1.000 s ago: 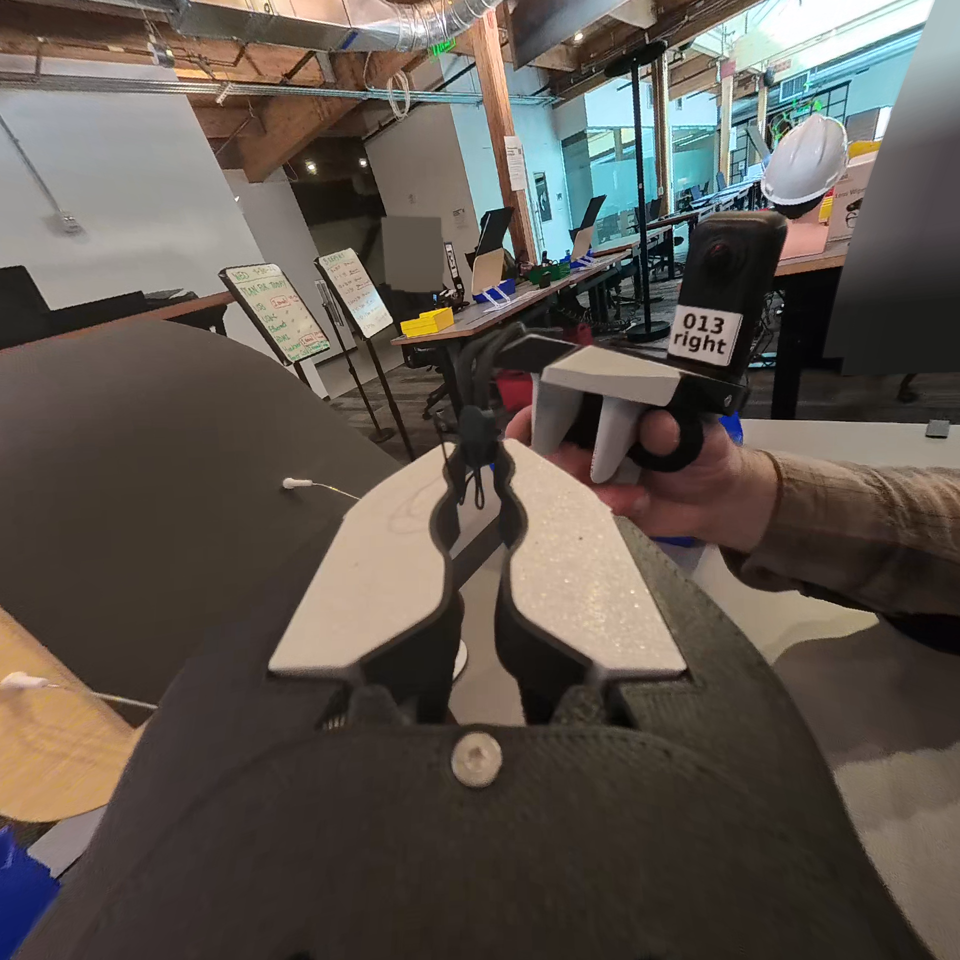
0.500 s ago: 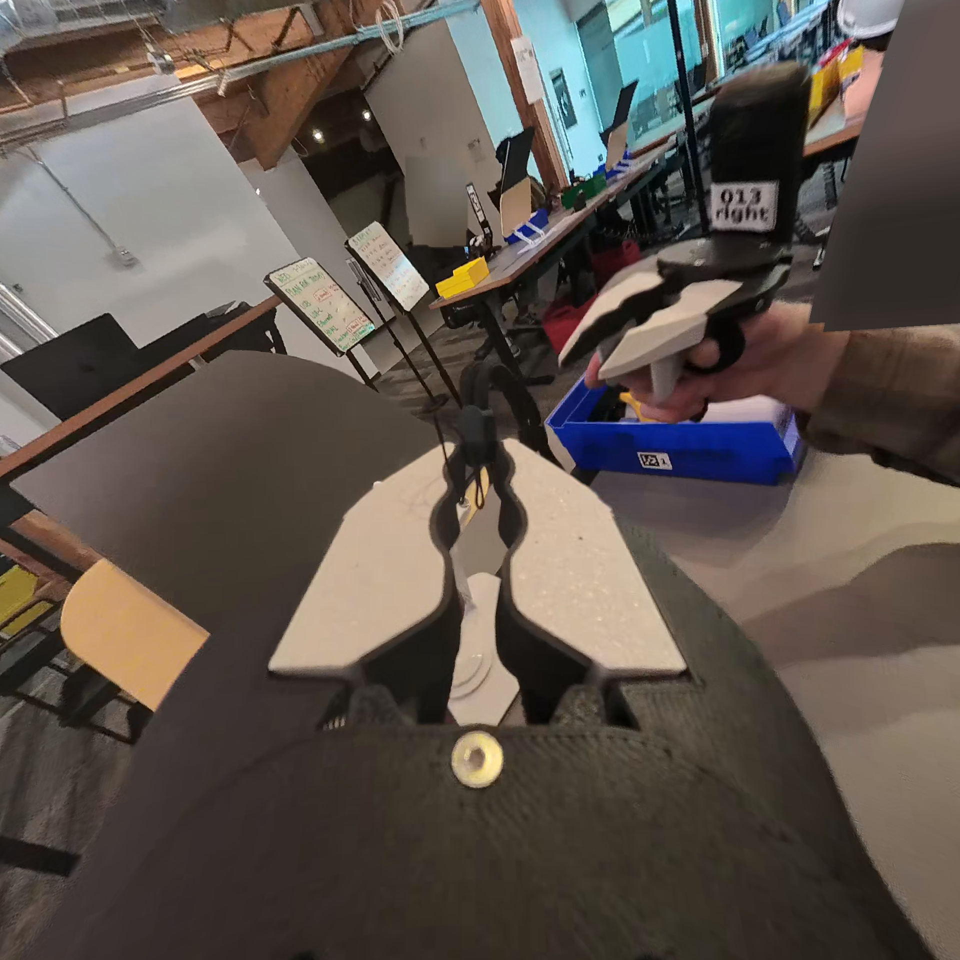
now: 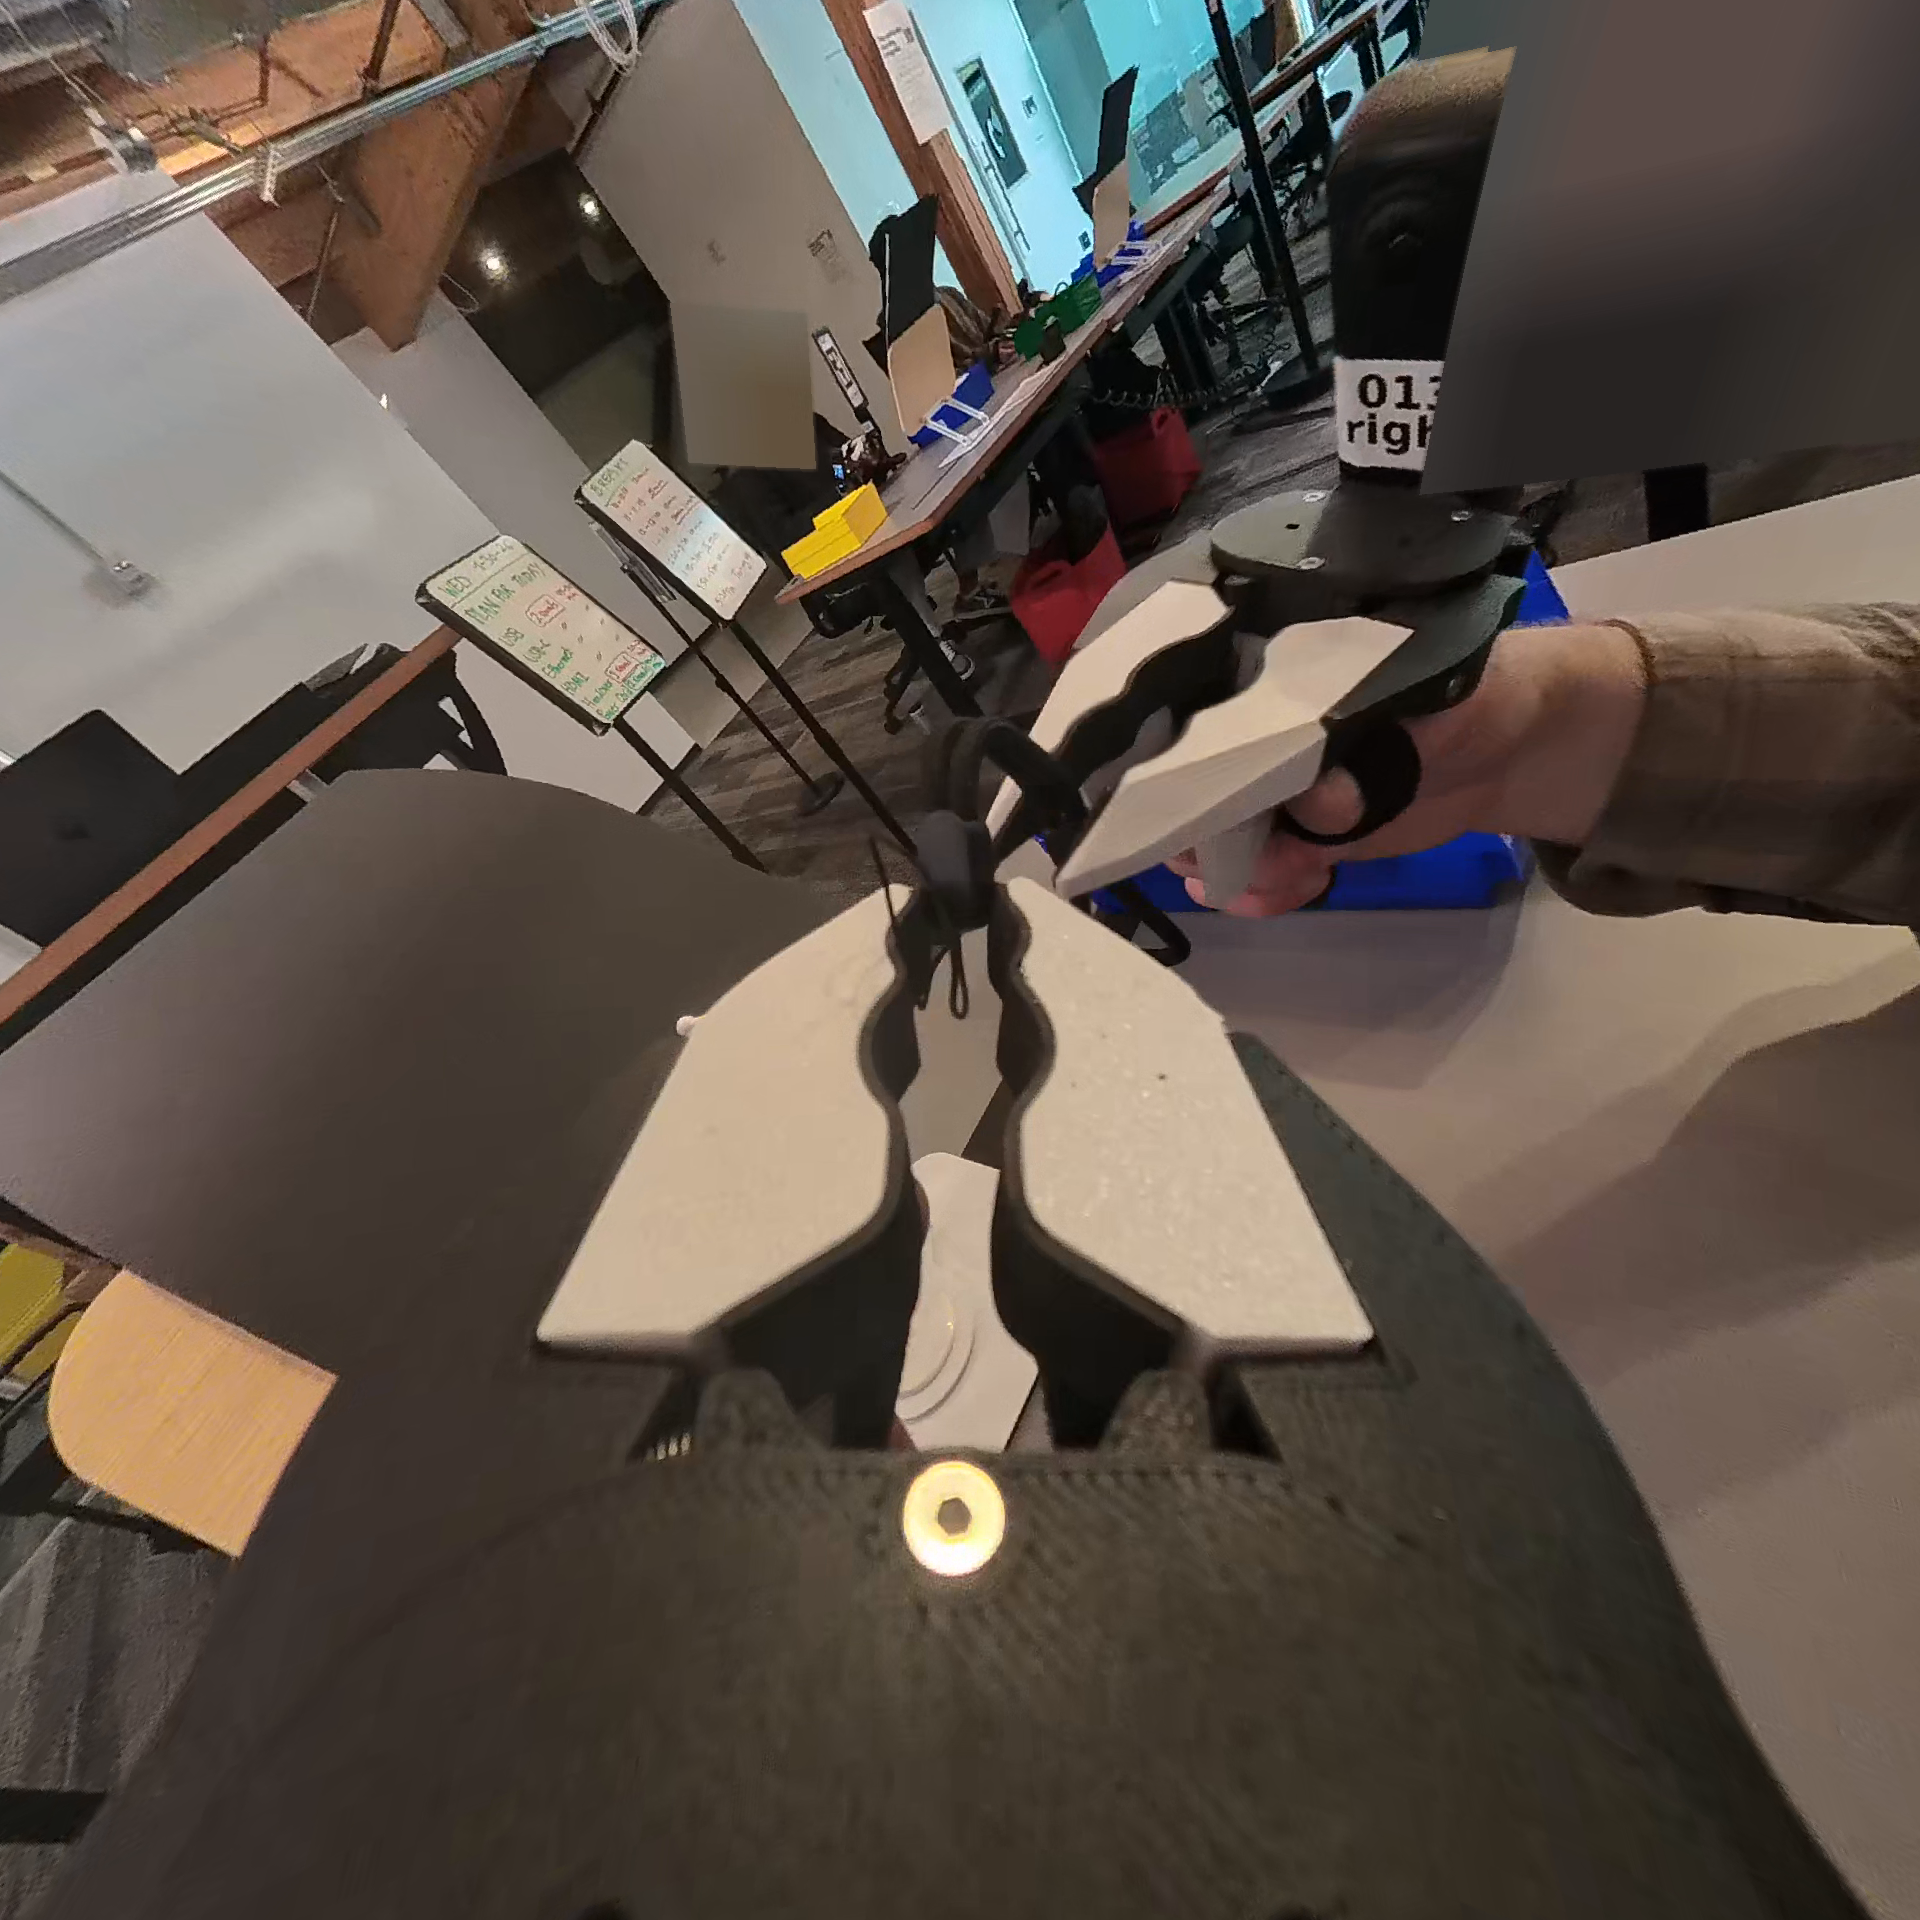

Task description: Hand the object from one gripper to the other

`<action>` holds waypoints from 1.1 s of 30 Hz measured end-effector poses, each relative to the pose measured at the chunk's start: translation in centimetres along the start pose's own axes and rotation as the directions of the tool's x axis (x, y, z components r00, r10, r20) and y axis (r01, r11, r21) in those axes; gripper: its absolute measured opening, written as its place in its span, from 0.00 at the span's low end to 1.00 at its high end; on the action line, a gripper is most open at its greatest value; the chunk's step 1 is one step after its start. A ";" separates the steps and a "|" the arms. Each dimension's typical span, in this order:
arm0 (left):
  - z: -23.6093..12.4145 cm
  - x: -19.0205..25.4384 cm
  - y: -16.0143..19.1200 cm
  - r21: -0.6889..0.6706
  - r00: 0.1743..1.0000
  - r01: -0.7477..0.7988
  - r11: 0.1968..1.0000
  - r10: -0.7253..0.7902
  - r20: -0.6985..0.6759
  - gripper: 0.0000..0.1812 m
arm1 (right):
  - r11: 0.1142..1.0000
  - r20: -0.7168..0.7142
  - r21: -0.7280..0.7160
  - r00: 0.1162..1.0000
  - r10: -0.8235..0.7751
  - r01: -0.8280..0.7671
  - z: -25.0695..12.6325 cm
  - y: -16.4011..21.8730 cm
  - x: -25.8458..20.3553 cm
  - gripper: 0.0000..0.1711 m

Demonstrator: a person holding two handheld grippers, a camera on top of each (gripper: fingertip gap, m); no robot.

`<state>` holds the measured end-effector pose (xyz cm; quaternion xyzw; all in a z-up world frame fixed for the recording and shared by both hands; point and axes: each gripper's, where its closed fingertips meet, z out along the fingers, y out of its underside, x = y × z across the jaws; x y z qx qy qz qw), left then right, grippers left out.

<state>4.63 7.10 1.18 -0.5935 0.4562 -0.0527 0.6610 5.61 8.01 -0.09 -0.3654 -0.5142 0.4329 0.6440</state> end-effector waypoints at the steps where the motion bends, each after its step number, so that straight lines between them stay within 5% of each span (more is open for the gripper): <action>1: 0.0 0.0 0.0 0.002 1.000 0.001 1.000 -0.001 0.000 0.06 | 1.000 -0.017 0.001 1.000 -0.007 0.007 0.0 -0.1 0.2 0.07; 25: -0.1 -0.1 -0.1 0.000 0.999 -0.014 1.000 0.014 0.041 0.06 | 0.993 -0.185 0.017 0.976 -0.115 0.120 -0.5 -1.2 1.8 0.01; 33: -1.7 -1.4 0.0 0.095 0.991 0.032 0.995 -0.043 0.123 0.25 | 0.976 -0.099 0.173 0.984 0.150 -0.131 -0.8 -1.8 2.1 0.02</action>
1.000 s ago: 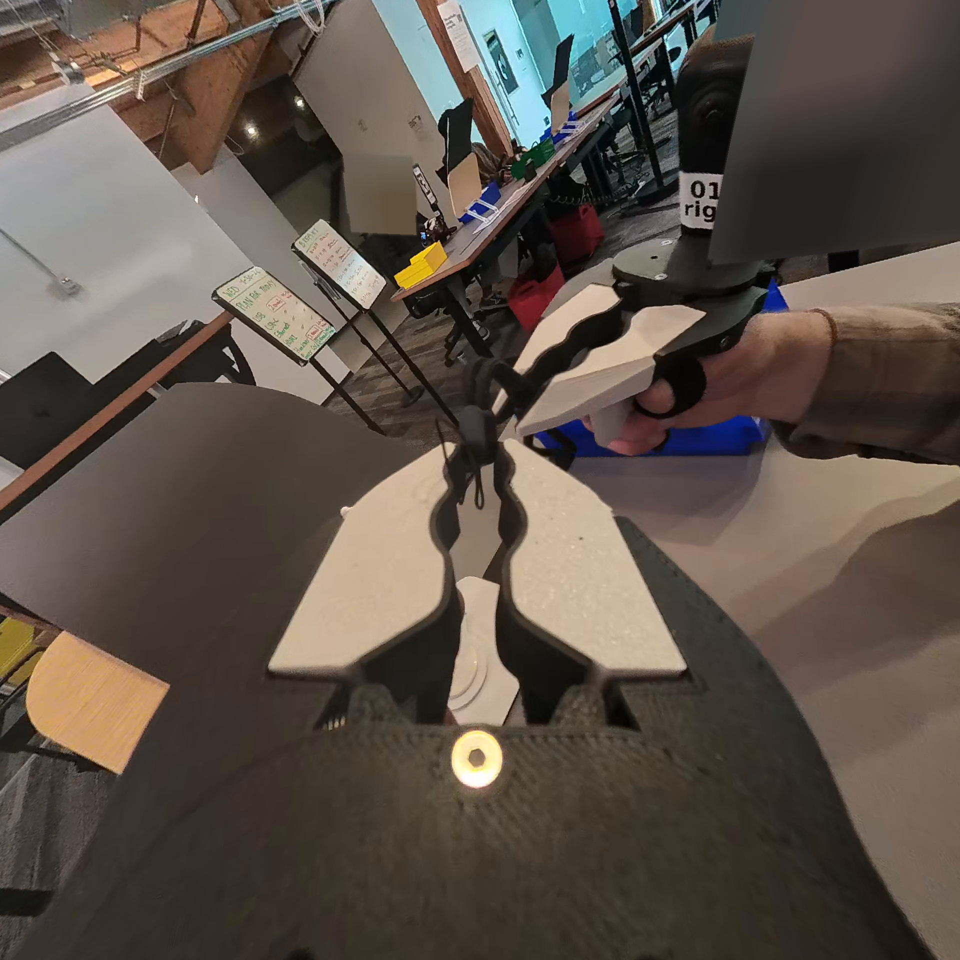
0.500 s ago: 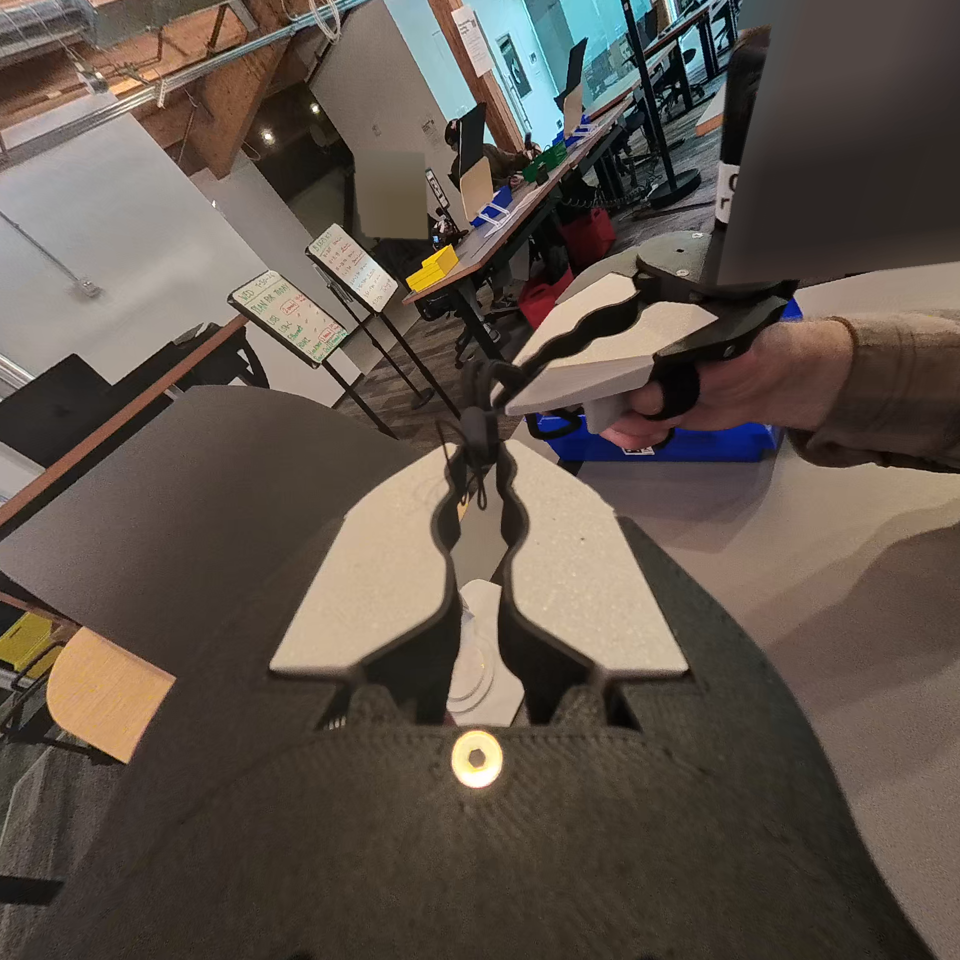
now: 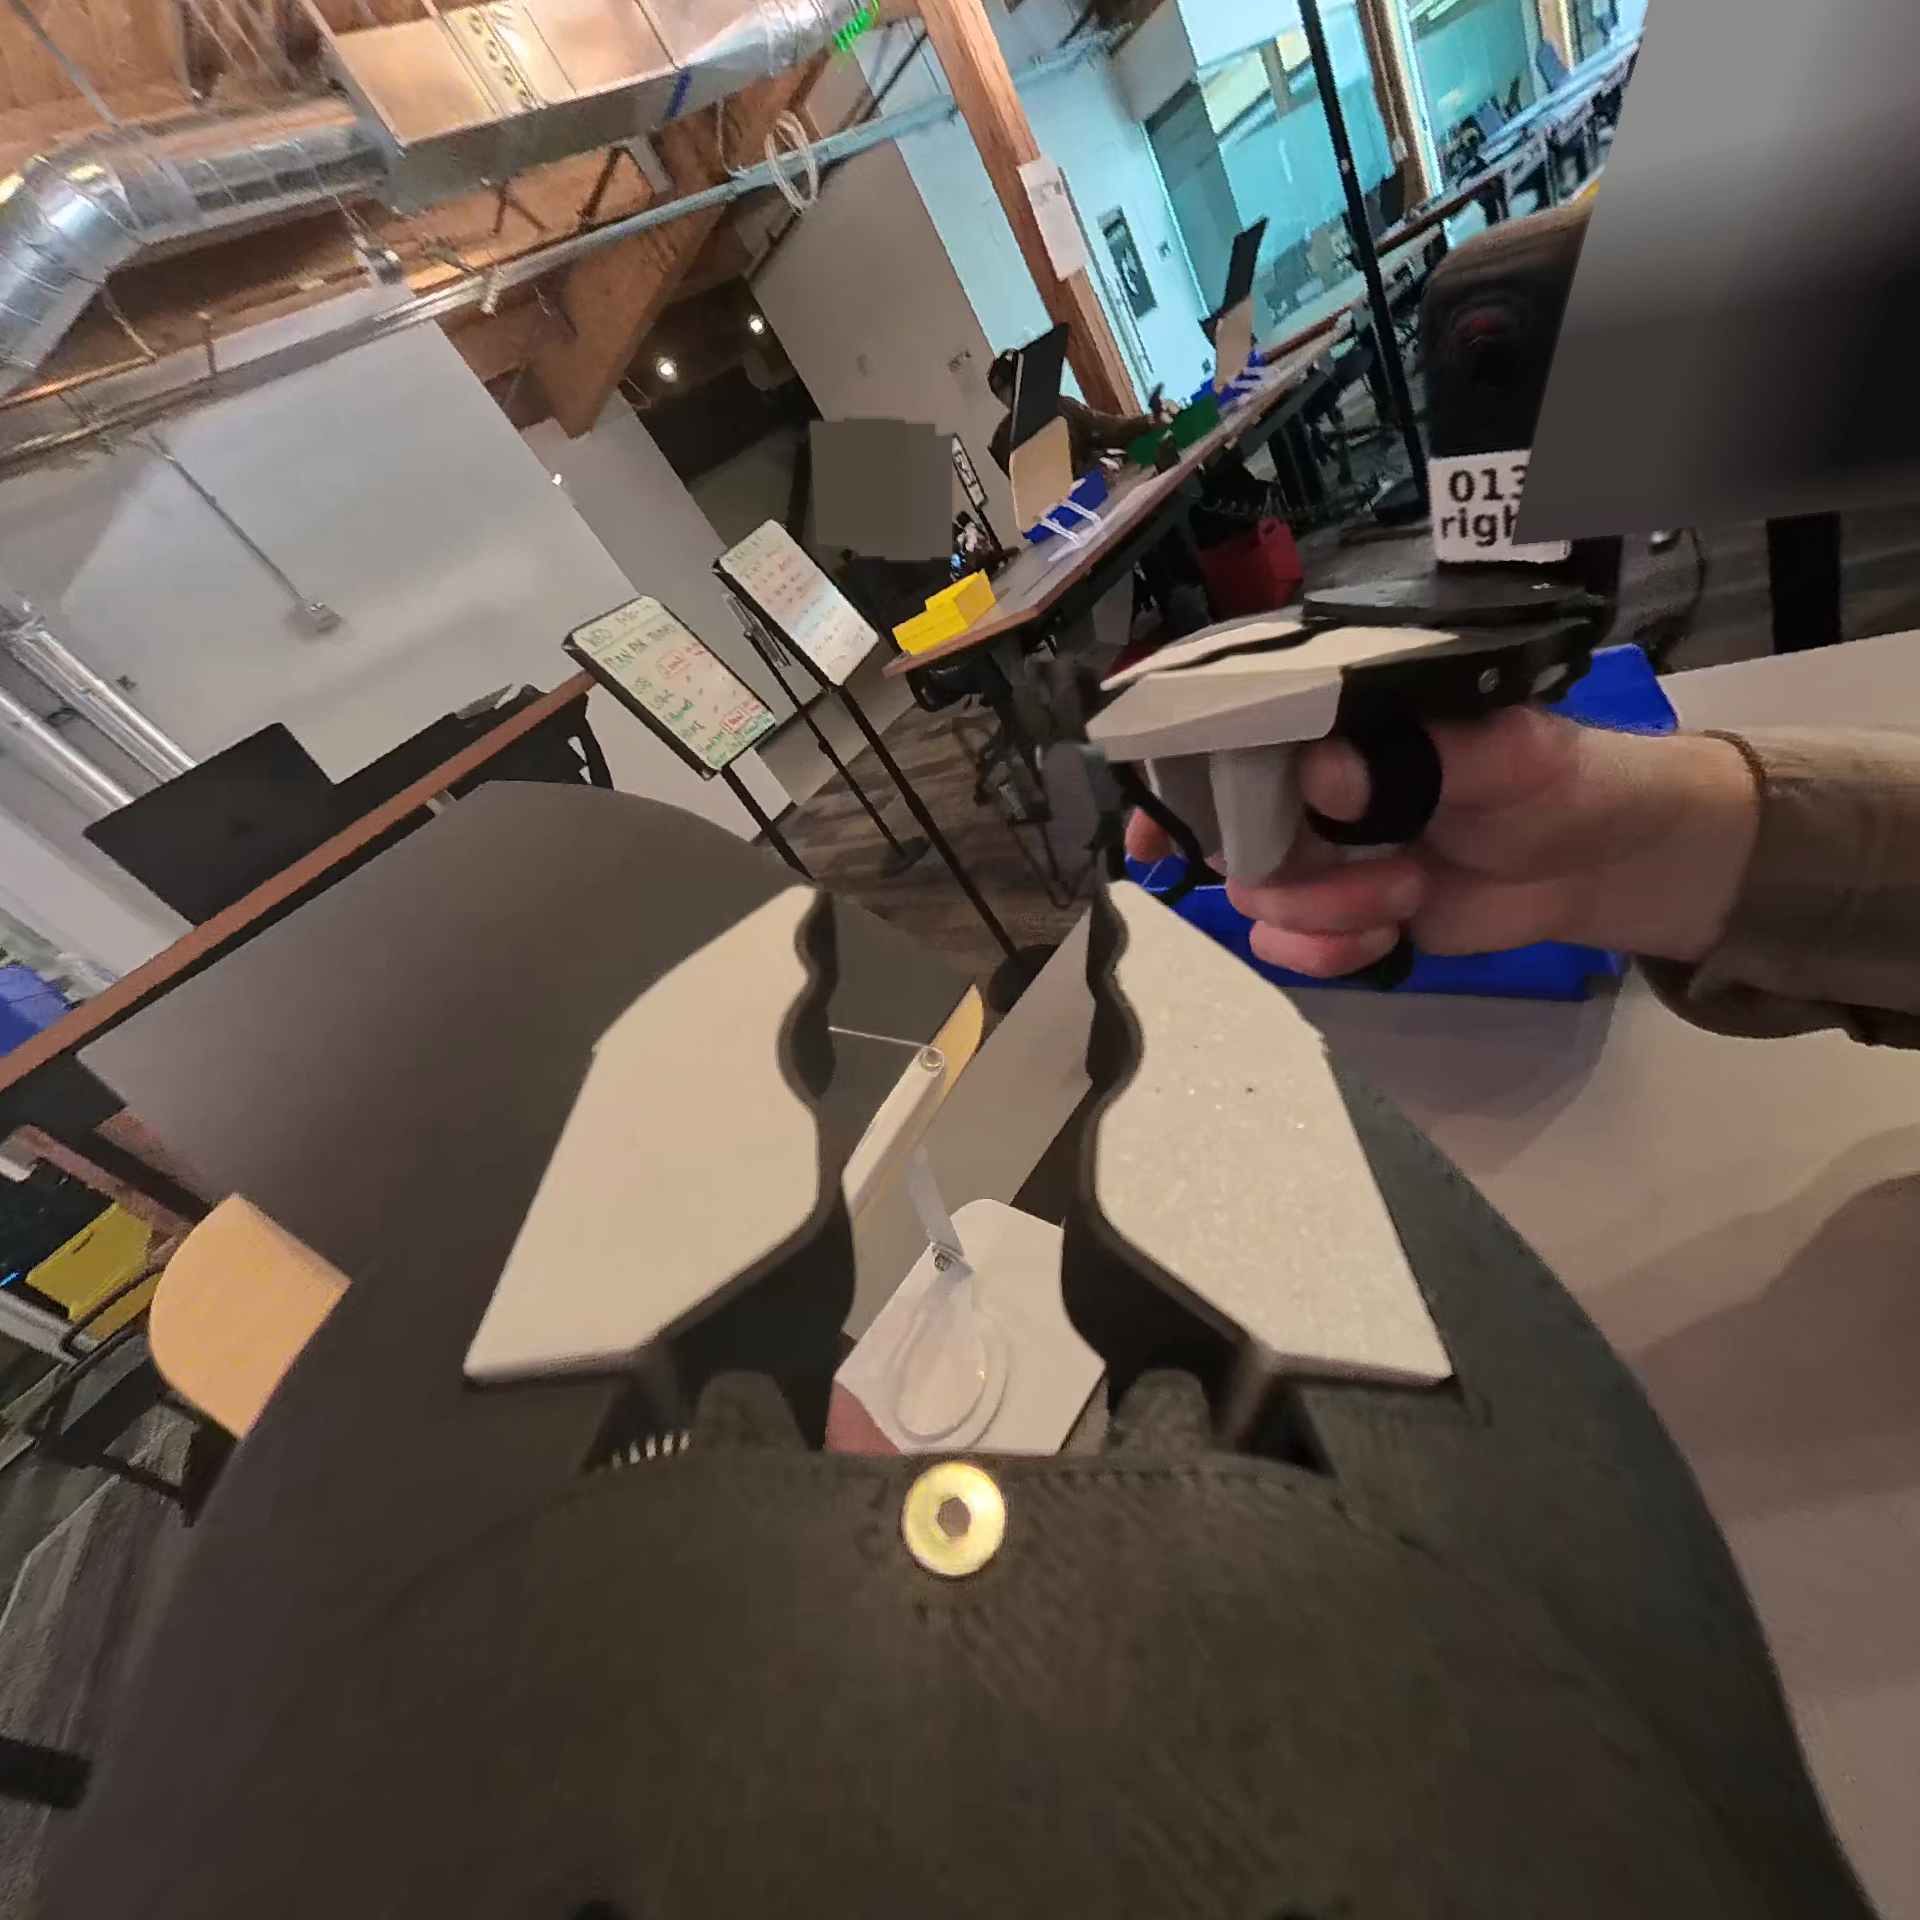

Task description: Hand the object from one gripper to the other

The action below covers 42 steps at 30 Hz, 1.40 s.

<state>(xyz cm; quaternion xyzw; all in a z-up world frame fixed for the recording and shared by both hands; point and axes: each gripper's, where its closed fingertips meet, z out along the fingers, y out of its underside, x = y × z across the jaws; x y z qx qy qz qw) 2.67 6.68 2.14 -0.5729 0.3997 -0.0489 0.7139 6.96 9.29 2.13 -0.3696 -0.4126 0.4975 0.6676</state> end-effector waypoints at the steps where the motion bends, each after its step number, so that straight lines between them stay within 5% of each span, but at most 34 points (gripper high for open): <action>1: -0.2 -0.1 0.3 0.015 1.000 0.004 1.000 -0.004 0.012 0.26 | 0.999 0.025 0.021 0.998 0.049 -0.049 0.0 -0.1 -0.2 0.02; 10: -0.5 -0.2 0.6 0.120 0.990 -0.130 0.984 0.122 0.071 0.26 | 0.927 0.361 0.094 0.880 0.308 -0.363 -0.8 -0.5 -3.5 0.02; 16: 0.2 4.2 -2.3 0.199 0.934 -0.305 0.931 0.334 -0.127 0.24 | 0.911 0.521 0.028 0.783 0.339 -0.412 -1.5 0.7 -5.9 0.01; 26: -0.7 12.8 -1.2 0.200 0.622 -0.542 0.816 0.550 -0.557 0.22 | 0.905 0.779 -0.172 0.509 0.367 -0.389 -4.3 2.2 -12.0 0.01; 33: -4.0 16.8 -0.2 0.179 0.360 -0.596 0.783 0.460 -0.812 0.19 | 0.908 0.851 -0.305 0.345 0.396 -0.288 -6.4 3.8 -15.5 0.01; 36: -5.0 17.8 0.7 0.158 0.267 -0.621 0.768 0.397 -0.878 0.10 | 0.906 0.860 -0.339 0.306 0.407 -0.254 -6.9 4.3 -16.5 0.01; 42: -5.1 18.0 2.3 0.116 0.232 -0.673 0.730 0.358 -0.905 0.02 | 0.902 0.850 -0.377 0.309 0.428 -0.211 -6.9 5.4 -17.0 0.01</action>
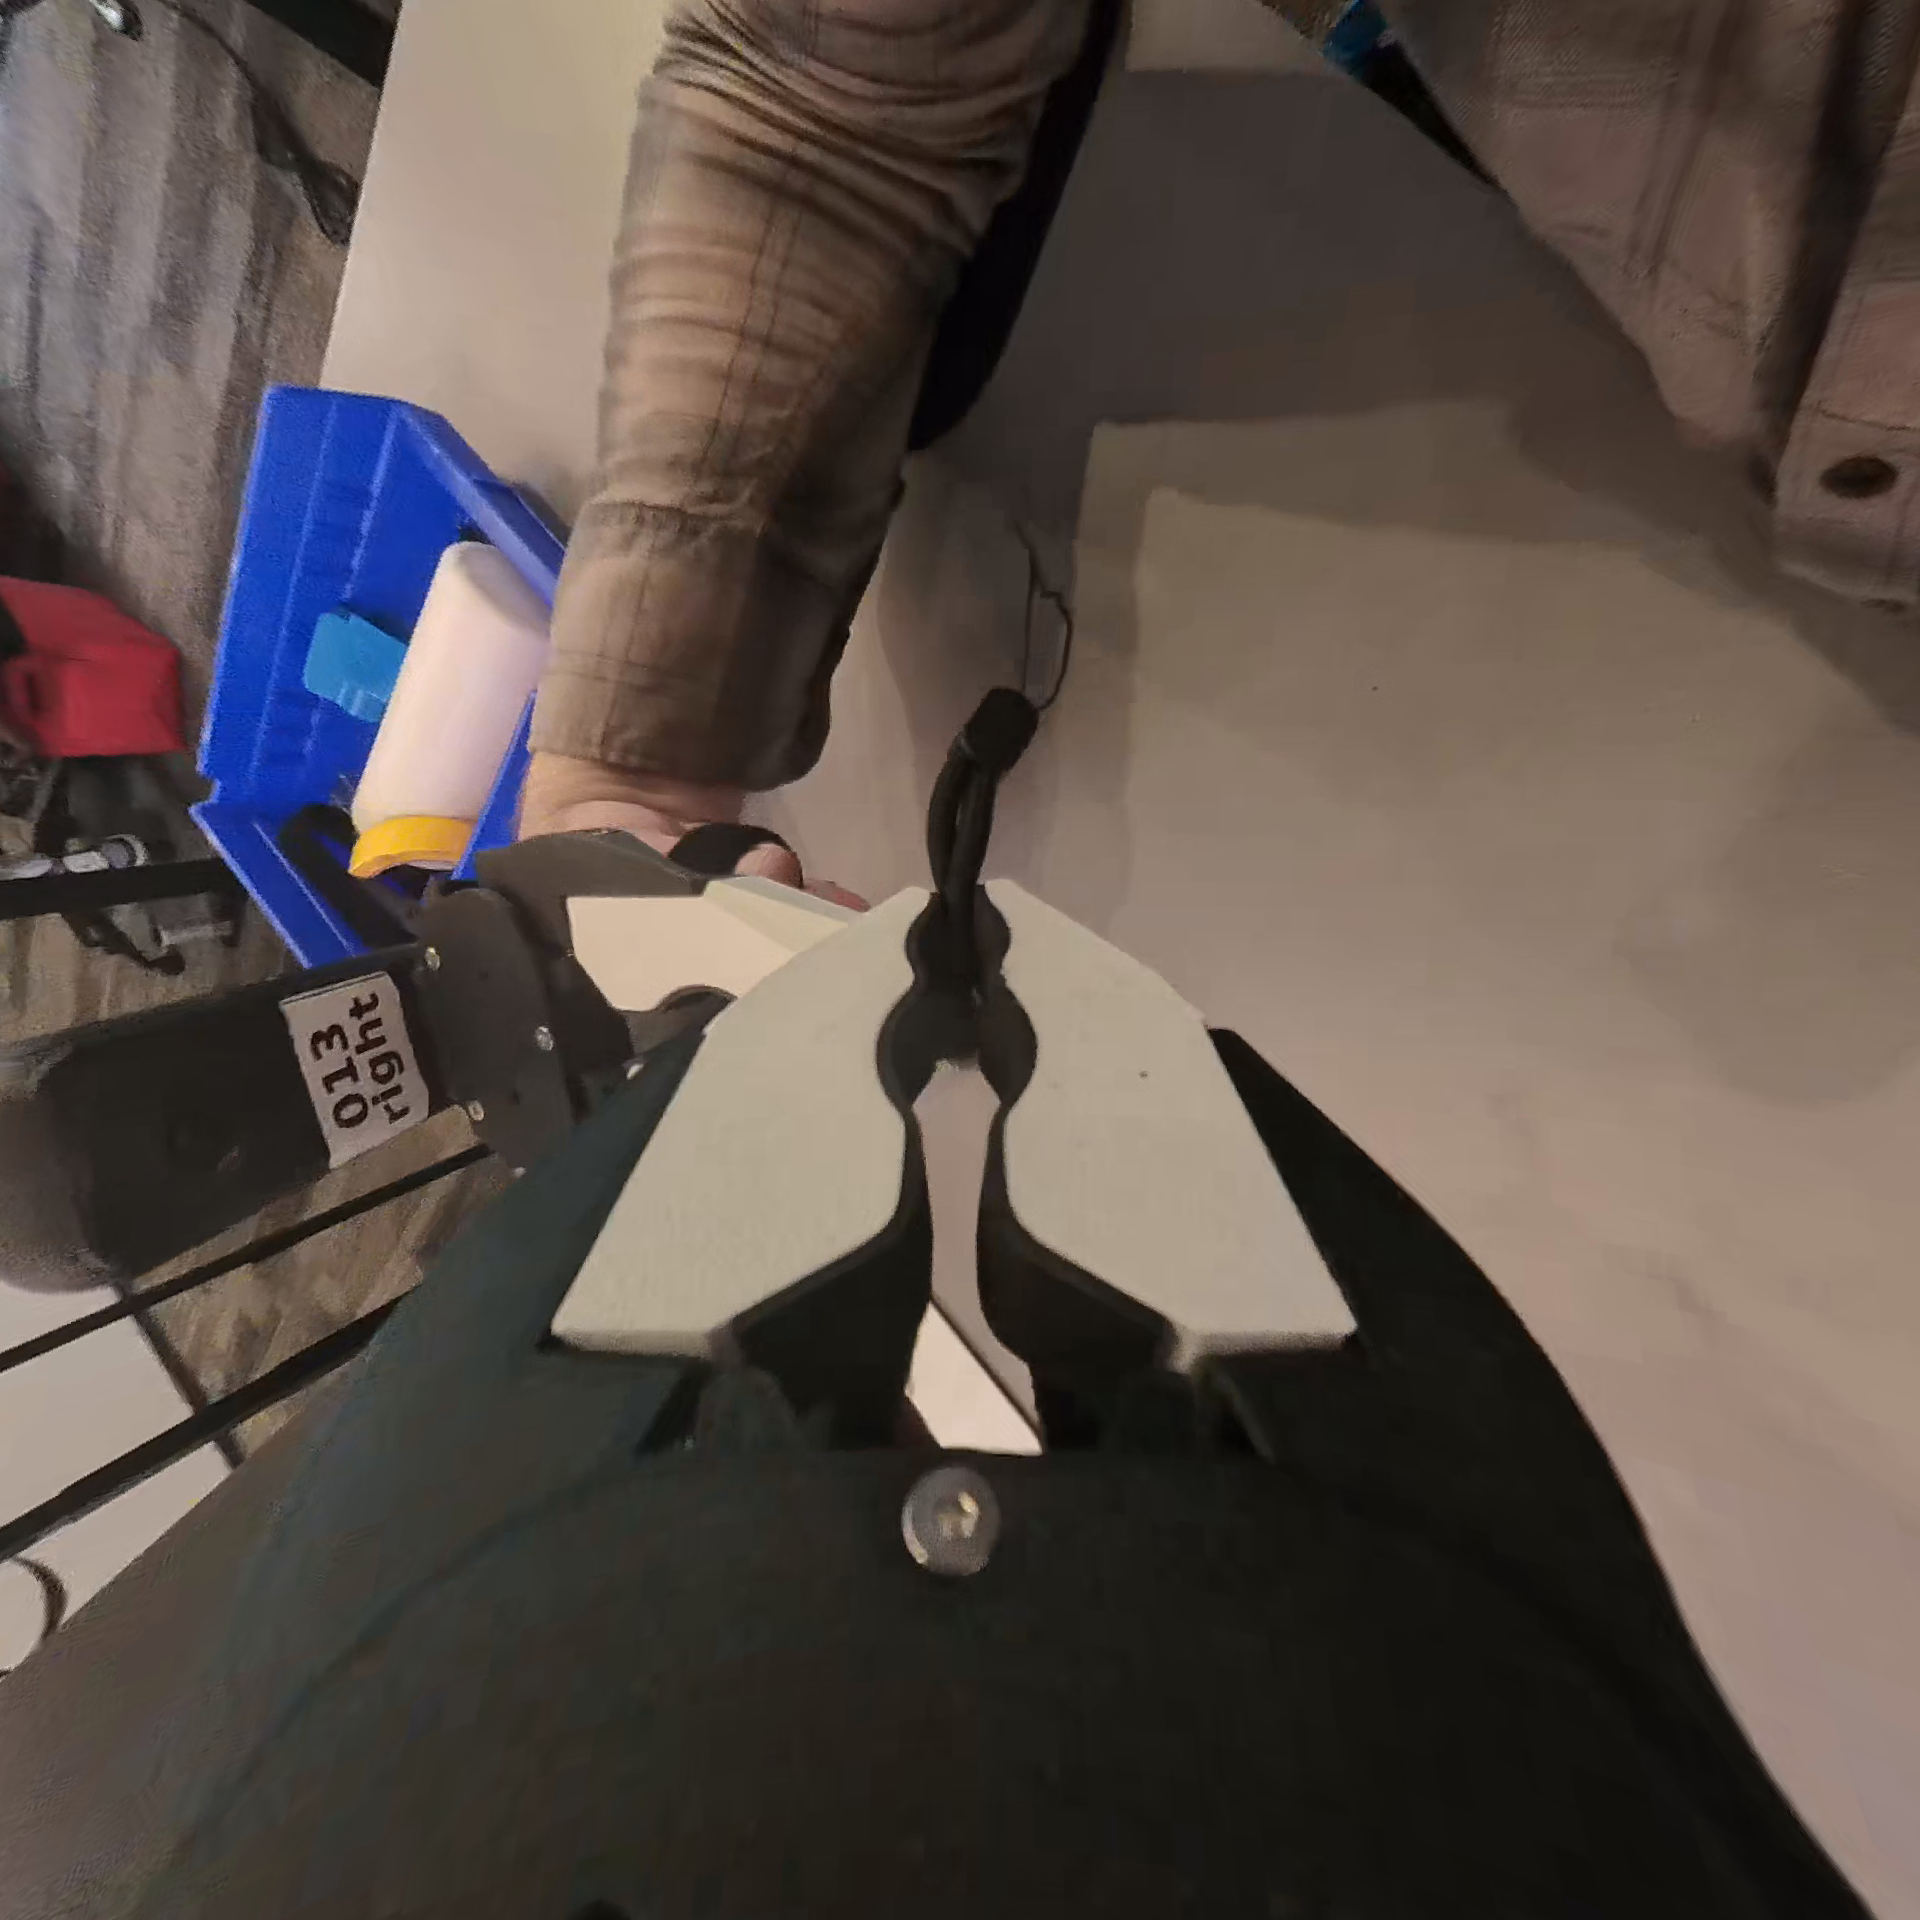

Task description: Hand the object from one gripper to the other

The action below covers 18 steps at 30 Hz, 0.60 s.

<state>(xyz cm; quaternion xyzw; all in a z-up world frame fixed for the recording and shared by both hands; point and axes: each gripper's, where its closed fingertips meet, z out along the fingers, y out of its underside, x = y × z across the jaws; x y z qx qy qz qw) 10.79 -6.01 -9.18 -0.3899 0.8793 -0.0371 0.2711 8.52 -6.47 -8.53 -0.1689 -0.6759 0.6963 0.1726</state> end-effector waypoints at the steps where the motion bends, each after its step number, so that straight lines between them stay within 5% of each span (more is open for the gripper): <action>1: 0.0 -0.2 0.1 0.000 1.000 0.002 1.000 -0.002 0.015 0.02 | 1.000 -0.007 0.006 1.000 0.000 0.000 -0.1 -0.1 0.1 0.01; 10: -2.9 -4.8 3.7 0.008 0.895 0.164 0.986 -0.152 0.420 0.02 | 0.978 -0.367 0.173 0.929 -0.046 0.116 -4.8 -4.0 4.9 0.13; 14: -5.2 -7.1 6.3 0.070 0.717 0.273 0.959 -0.252 0.650 0.02 | 0.945 -0.554 0.269 0.832 -0.008 0.188 -9.2 -6.1 7.0 0.15; 18: -8.0 -9.0 9.0 0.210 0.441 0.356 0.910 -0.362 0.821 0.02 | 0.915 -0.658 0.323 0.752 0.035 0.240 -12.2 -6.8 8.2 0.15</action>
